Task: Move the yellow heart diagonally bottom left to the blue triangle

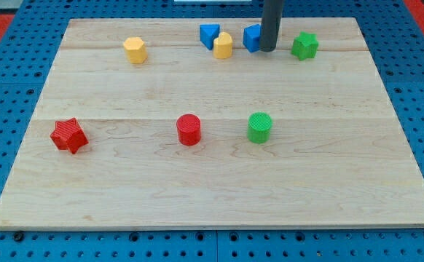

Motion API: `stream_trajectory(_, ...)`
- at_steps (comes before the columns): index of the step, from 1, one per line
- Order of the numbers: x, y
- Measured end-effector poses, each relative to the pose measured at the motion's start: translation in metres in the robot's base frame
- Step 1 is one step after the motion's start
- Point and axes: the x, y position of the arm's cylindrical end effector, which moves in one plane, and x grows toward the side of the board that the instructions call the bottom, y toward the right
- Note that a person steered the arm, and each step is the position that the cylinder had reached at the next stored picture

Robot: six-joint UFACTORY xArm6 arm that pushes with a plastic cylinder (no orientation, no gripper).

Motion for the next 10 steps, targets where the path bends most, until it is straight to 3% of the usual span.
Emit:
stream_trajectory(2, 0.0, -0.022)
stream_trajectory(4, -0.002, -0.094)
stream_trajectory(10, -0.01, -0.105)
